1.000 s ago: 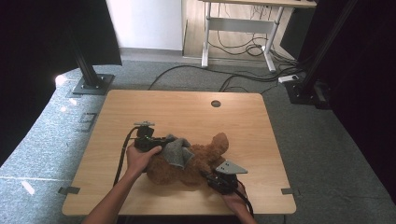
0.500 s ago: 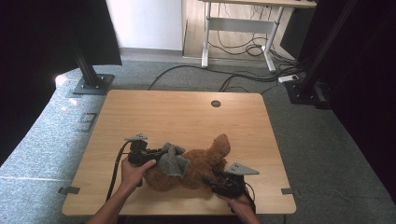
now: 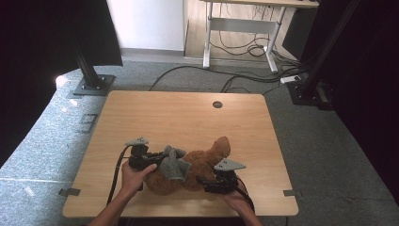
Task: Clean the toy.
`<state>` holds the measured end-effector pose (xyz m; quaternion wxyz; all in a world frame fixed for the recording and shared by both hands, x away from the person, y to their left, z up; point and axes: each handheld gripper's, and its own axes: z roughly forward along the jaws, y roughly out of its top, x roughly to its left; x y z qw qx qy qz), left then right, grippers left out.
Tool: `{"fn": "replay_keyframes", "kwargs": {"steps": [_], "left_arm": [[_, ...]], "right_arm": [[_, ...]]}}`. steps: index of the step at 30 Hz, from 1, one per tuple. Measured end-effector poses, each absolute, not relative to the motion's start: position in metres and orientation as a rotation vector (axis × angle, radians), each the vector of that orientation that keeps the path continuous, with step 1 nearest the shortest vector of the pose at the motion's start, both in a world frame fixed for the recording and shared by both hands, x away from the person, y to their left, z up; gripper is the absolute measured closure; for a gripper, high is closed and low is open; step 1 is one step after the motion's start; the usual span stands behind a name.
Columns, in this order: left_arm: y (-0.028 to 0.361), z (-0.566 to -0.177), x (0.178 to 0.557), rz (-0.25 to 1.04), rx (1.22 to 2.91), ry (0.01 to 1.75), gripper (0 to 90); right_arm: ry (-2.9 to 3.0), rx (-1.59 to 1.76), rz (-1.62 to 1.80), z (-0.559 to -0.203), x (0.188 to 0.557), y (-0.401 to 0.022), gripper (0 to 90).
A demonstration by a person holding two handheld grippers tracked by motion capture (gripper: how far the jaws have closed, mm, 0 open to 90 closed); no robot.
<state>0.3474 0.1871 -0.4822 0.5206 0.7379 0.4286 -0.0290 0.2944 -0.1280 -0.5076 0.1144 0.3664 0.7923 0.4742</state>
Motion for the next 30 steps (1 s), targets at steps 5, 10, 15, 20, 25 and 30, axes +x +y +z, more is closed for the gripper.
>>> {"fn": "replay_keyframes", "kwargs": {"steps": [5,10,15,20,25,30], "left_arm": [[0.186,-0.486,0.347,-0.077,1.744,1.020,76.7],[0.181,-0.489,0.349,-0.072,1.720,1.018,76.8],[0.176,-0.491,0.356,-0.065,1.715,1.028,76.7],[0.169,-0.492,0.366,-0.036,1.718,1.037,76.8],[0.165,-0.491,0.380,-0.008,1.727,1.055,77.0],[0.165,-0.491,0.393,0.004,1.733,1.075,77.1]], "right_arm": [[2.349,1.036,1.374,-0.511,0.295,-0.129,59.4],[2.324,1.024,1.402,-0.516,0.293,-0.130,63.3],[2.259,1.000,1.358,-0.519,0.292,-0.124,66.2],[2.201,0.980,1.322,-0.523,0.295,-0.119,69.2],[2.151,0.971,1.314,-0.527,0.306,-0.113,70.4],[2.120,0.979,1.323,-0.529,0.319,-0.110,71.0]]}}
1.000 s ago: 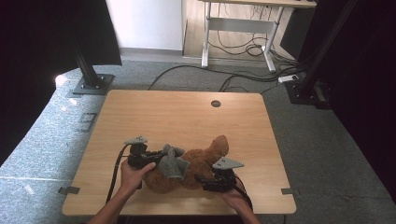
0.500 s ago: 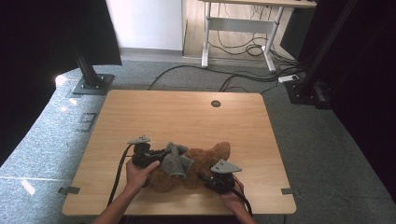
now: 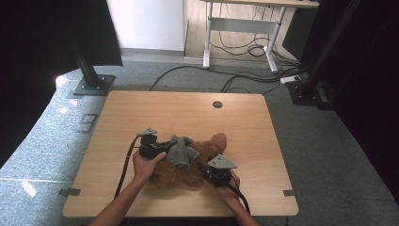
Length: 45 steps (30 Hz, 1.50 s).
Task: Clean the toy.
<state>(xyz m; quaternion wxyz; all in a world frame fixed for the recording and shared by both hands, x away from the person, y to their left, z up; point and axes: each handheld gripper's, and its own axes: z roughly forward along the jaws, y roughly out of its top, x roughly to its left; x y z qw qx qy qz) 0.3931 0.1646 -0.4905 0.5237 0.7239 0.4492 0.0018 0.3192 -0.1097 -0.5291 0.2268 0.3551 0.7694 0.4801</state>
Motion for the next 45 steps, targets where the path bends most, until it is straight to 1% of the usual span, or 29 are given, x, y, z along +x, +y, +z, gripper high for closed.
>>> {"fn": "replay_keyframes", "kwargs": {"steps": [5,11,16,20,25,32,37,39,42,45], "left_arm": [[0.164,-0.491,0.405,0.002,1.708,1.096,77.2],[0.156,-0.488,0.413,0.047,1.725,1.078,77.3],[0.153,-0.485,0.419,0.033,1.745,1.071,77.3],[0.159,-0.481,0.412,0.020,1.776,1.048,77.3],[0.175,-0.477,0.390,-0.007,1.791,1.014,77.3],[0.201,-0.478,0.366,-0.062,1.765,1.016,77.1],[0.217,-0.480,0.357,-0.049,1.772,1.034,77.0],[0.226,-0.485,0.356,-0.077,1.766,1.060,76.9],[0.229,-0.491,0.355,-0.103,1.757,1.073,76.9],[0.229,-0.491,0.354,-0.098,1.758,1.077,76.7]], "right_arm": [[2.085,0.983,1.329,-0.531,0.331,-0.106,71.8],[2.049,0.980,1.310,-0.532,0.338,-0.109,72.2],[2.020,1.000,1.306,-0.533,0.342,-0.112,72.2],[2.040,0.993,1.322,-0.532,0.334,-0.118,72.4],[2.070,0.980,1.307,-0.532,0.316,-0.127,73.3],[2.100,0.985,1.284,-0.534,0.297,-0.132,74.4],[2.121,0.991,1.285,-0.535,0.289,-0.135,74.4],[2.131,0.994,1.289,-0.534,0.285,-0.136,74.4],[2.146,0.987,1.292,-0.534,0.279,-0.137,74.4],[2.158,0.977,1.290,-0.534,0.273,-0.137,74.3]]}}
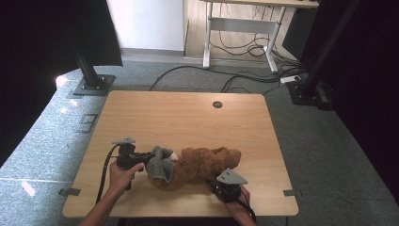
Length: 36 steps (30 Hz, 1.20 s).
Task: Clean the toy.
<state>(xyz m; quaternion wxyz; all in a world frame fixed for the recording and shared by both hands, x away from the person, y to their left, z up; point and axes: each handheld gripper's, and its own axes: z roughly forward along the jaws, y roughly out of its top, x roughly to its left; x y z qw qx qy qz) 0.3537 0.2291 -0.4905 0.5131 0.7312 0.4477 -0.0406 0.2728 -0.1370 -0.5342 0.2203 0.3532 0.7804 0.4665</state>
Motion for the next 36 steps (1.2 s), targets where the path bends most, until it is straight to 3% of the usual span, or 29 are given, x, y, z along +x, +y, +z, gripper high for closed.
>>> {"fn": "replay_keyframes", "kwargs": {"steps": [4,9,12,22,28,36], "left_arm": [[0.228,-0.488,0.354,-0.097,1.761,1.074,76.6],[0.224,-0.485,0.349,-0.093,1.758,1.057,76.4],[0.223,-0.481,0.347,-0.095,1.748,1.032,76.5],[0.186,-0.445,0.349,-0.073,1.794,0.898,76.5],[0.142,-0.438,0.369,-0.123,1.880,0.894,76.2],[0.080,-0.443,0.374,-0.192,1.963,0.857,75.7]], "right_arm": [[2.162,0.992,1.309,-0.536,0.270,-0.138,70.1],[2.133,1.033,1.319,-0.533,0.266,-0.140,52.2],[2.121,1.039,1.342,-0.530,0.263,-0.142,49.1],[2.138,1.023,1.346,-0.531,0.266,-0.136,49.3],[2.172,0.960,1.310,-0.533,0.263,-0.132,62.2],[2.179,0.944,1.280,-0.536,0.263,-0.129,67.0]]}}
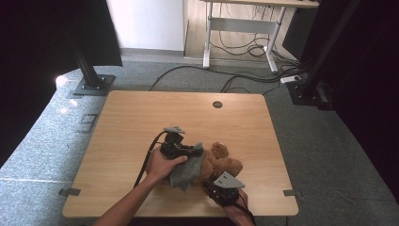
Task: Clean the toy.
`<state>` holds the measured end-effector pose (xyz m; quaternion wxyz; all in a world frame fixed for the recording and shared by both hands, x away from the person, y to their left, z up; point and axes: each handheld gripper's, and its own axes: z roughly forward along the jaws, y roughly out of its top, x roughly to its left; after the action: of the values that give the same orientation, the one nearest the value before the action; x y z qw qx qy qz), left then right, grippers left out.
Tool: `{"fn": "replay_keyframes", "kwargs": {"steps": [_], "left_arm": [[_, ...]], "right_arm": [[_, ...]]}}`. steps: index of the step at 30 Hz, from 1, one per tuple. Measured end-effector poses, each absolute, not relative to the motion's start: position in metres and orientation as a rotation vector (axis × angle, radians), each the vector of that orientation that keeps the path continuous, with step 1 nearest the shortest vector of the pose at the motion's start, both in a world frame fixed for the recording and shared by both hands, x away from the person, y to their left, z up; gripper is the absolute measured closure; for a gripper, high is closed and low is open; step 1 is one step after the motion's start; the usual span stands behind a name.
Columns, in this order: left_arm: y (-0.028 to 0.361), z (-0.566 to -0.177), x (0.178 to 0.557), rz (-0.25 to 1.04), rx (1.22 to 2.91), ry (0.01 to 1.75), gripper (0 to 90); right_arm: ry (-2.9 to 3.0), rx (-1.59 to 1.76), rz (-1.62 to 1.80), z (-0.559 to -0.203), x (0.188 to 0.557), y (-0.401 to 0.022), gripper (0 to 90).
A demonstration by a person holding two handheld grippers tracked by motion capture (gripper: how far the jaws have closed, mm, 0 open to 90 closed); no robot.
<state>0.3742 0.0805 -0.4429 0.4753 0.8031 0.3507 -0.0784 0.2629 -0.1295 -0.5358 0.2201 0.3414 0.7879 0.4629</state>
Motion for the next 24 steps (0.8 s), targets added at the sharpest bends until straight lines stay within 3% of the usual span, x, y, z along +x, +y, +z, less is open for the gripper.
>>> {"fn": "replay_keyframes", "kwargs": {"steps": [9,24], "left_arm": [[0.068,-0.446,0.377,-0.123,2.102,0.899,75.8],[0.158,-0.462,0.359,-0.163,1.947,0.967,76.2]], "right_arm": [[2.178,0.913,1.231,-0.538,0.261,-0.128,70.9],[2.203,0.868,1.241,-0.539,0.258,-0.125,74.4]]}}
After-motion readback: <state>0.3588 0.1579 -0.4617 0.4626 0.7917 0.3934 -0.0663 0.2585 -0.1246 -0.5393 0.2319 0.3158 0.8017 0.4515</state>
